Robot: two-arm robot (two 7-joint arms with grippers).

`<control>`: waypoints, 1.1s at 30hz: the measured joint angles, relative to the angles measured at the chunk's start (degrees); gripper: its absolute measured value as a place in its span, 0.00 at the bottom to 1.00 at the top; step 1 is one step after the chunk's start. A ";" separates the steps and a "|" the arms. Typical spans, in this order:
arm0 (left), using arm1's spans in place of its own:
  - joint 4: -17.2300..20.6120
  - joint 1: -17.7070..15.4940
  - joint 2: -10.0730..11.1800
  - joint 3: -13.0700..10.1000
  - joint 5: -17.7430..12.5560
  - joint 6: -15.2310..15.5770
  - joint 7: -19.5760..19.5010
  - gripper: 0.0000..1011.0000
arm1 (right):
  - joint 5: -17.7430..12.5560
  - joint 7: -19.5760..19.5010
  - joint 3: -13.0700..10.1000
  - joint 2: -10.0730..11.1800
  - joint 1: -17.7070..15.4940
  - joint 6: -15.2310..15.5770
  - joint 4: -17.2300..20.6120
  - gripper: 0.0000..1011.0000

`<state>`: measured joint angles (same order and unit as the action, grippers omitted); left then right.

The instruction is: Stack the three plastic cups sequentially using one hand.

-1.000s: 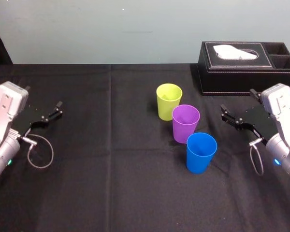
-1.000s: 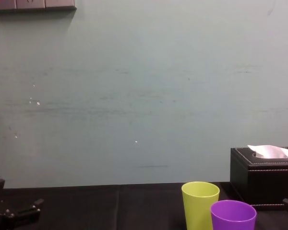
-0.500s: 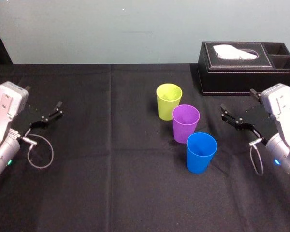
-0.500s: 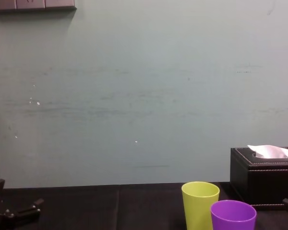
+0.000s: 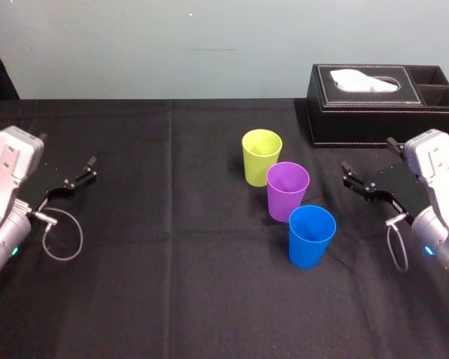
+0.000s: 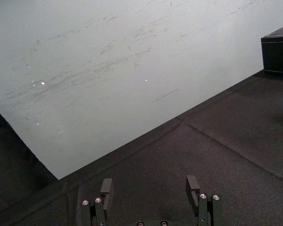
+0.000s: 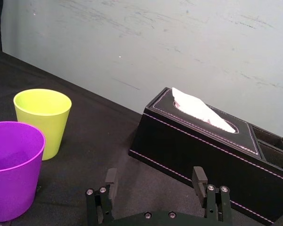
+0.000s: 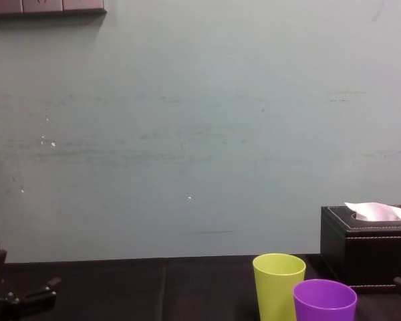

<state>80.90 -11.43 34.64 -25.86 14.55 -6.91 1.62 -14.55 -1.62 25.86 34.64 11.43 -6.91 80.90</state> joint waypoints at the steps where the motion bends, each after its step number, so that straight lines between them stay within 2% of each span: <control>1: 0.00 0.00 0.00 0.00 0.00 0.00 0.00 1.00 | 0.00 0.00 0.00 0.00 0.00 0.00 0.00 0.99; 18: 0.00 0.00 0.00 0.00 0.00 0.00 0.00 1.00 | 0.00 0.02 -0.03 -0.01 -0.02 -0.01 0.00 0.99; 24: 0.00 0.00 0.00 0.00 0.00 0.00 0.00 1.00 | -0.83 0.57 -2.06 0.03 -2.11 -2.02 1.41 0.99; 29: 0.00 0.00 0.00 0.00 0.00 0.00 0.00 1.00 | -2.00 1.40 -3.84 0.96 -4.72 -2.69 3.64 0.99; 33: 0.00 0.00 0.00 0.00 0.00 0.00 0.00 1.00 | -4.41 2.78 -6.04 2.44 -8.05 -2.63 6.17 0.99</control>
<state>80.90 -11.43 34.64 -25.86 14.55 -6.91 1.62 -18.96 1.16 19.82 37.08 3.38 -9.54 87.07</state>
